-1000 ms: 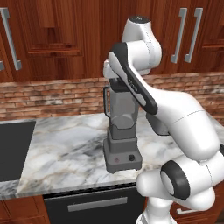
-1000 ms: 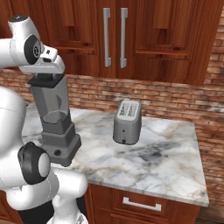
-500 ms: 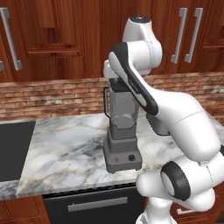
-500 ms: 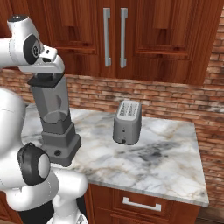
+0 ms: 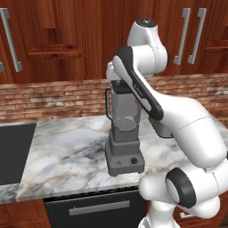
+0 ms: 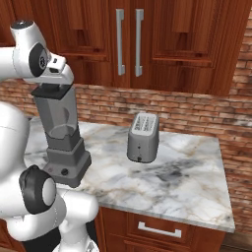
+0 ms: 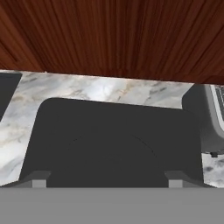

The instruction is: Grab the lime and onion from the fridge, place them in the blender, close the lid, and turn on the blender to create a marinade.

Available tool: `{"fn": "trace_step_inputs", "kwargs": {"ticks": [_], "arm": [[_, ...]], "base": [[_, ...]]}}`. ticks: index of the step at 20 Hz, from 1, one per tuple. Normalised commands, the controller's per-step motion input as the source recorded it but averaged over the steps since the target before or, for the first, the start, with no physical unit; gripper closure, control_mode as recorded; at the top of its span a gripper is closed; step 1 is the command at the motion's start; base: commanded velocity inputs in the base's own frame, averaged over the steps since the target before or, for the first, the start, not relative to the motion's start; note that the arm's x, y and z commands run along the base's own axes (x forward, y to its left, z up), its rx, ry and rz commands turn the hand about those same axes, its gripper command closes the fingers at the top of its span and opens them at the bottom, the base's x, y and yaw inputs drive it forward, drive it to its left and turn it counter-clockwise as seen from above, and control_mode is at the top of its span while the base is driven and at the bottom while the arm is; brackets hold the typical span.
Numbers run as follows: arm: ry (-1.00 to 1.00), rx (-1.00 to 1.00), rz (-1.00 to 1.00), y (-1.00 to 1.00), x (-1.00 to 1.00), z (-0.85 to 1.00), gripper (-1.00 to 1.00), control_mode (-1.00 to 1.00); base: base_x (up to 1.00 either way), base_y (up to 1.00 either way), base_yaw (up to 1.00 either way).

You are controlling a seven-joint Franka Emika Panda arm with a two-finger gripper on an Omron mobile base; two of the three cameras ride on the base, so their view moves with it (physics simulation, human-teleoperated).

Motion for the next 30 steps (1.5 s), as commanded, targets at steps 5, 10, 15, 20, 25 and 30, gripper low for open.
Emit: {"fn": "trace_step_inputs", "kwargs": {"ticks": [5, 10, 15, 20, 25, 30], "arm": [[0.15, 0.0, 0.0, 0.01, 0.0, -0.09, 1.0, -1.0], [0.31, 0.0, 0.0, 0.04, 0.01, -0.01, 1.0, -1.0], [0.21, -0.02, 0.0, 0.04, 0.0, -0.03, 1.0, -1.0], [0.02, 0.0, 0.0, 0.0, -0.01, -0.07, 1.0, -1.0], [0.0, -0.03, 0.0, 0.0, -0.11, -0.33, 1.0, -1.0], [0.0, -0.03, 0.0, 0.02, -0.1, -0.33, -1.0, -1.0]], "base": [[0.0, 0.0, 0.0], [0.0, 0.0, 0.0], [0.0, 0.0, 0.0], [0.0, 0.0, 0.0], [0.0, 0.0, 0.0], [0.0, 0.0, 0.0]]}}
